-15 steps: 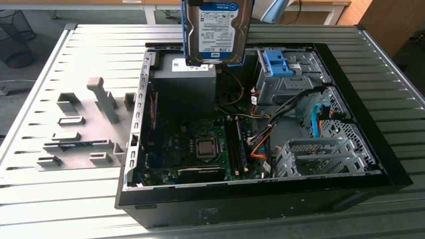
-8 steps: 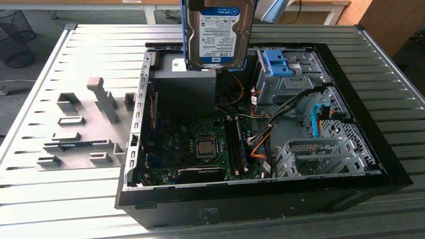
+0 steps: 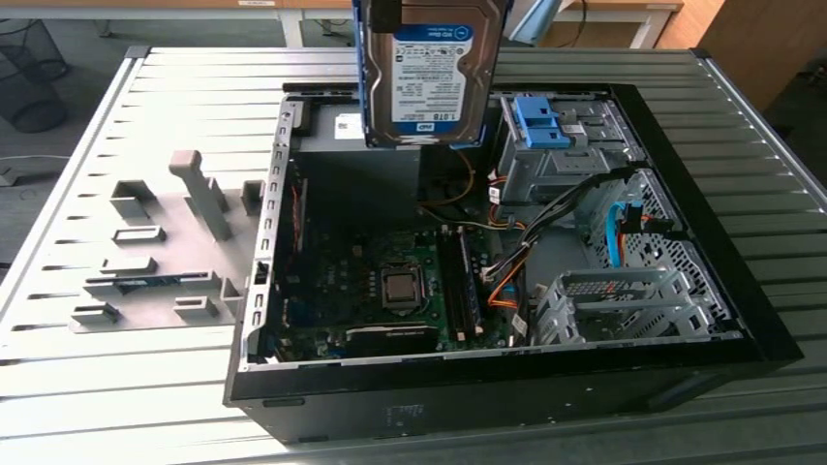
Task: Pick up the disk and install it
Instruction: 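Pick up the disk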
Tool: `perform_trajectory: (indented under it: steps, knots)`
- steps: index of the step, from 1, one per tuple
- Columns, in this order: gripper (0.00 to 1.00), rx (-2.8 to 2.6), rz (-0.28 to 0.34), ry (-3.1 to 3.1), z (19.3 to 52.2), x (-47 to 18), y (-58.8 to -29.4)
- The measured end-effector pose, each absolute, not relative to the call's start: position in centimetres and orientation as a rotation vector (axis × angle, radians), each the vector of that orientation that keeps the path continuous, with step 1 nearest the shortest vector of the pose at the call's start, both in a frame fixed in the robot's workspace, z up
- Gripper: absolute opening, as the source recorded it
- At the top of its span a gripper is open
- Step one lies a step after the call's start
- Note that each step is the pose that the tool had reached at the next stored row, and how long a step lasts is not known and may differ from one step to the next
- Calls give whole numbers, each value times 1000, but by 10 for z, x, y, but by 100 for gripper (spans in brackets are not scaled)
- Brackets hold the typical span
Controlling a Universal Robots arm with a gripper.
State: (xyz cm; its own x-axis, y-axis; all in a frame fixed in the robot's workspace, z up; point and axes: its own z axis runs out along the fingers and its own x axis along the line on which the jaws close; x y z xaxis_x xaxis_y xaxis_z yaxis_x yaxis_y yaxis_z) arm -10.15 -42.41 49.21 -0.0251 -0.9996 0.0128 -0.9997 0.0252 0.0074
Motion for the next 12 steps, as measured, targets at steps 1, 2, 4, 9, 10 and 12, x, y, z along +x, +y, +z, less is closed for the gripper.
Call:
perform_trajectory:
  steps: [1, 2, 4, 9, 10, 12]
  knots:
    - [37, 2184, 8, -2240, 492, -101, -424]
    - [37, 2185, 8, -2240, 492, -101, -425]
    - [37, 2185, 8, -2240, 492, -101, -427]
    - [37, 2184, 9, -2240, 492, -101, -435]
    - [37, 2184, 10, -2240, 492, -101, -435]
    - [37, 2184, 11, -2239, 492, -101, -435]
